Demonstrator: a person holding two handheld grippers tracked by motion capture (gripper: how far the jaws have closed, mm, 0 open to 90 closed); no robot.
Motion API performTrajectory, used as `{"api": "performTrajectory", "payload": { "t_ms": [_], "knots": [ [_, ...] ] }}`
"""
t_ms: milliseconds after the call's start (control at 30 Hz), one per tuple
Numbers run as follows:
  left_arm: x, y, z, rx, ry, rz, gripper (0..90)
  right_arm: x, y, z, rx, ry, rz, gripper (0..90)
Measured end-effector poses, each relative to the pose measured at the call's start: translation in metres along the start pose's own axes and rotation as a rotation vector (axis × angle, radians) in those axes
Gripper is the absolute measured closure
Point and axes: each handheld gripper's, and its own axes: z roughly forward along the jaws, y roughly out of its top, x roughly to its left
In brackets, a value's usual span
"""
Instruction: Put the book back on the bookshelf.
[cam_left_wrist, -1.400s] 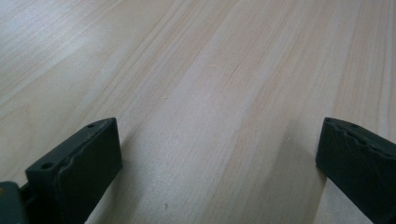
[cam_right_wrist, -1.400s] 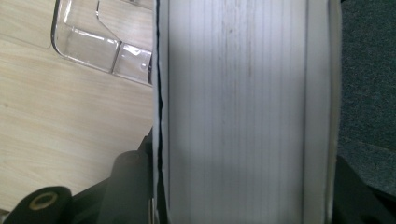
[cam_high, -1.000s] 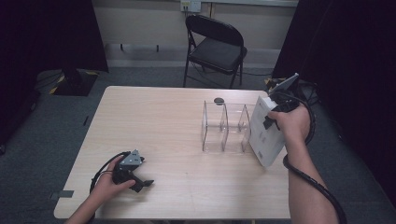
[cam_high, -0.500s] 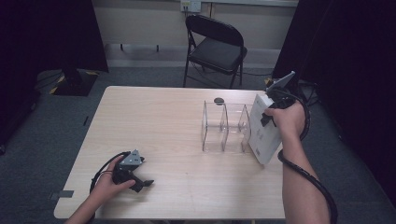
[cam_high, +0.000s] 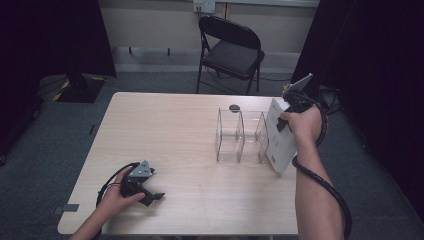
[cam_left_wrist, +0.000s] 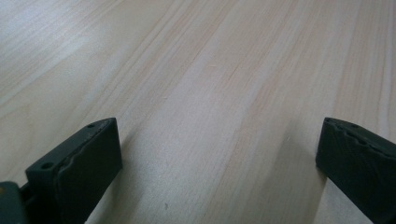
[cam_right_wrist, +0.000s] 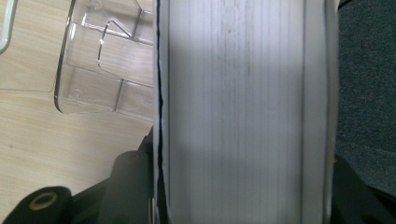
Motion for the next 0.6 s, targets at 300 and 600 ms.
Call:
{"api": "performTrajectory", "payload": {
  "t_ms": [300,600],
  "knots": [
    [0.0,0.0,0.0,0.0,0.002,-0.001,0.0,0.0,0.006,0.001,-0.013,-0.009,0.011,52.4],
    [-0.001,0.0,0.0,-0.002,0.002,-0.003,0.0,0.001,0.01,0.006,-0.024,-0.01,0.026,52.4]
  ]
}}
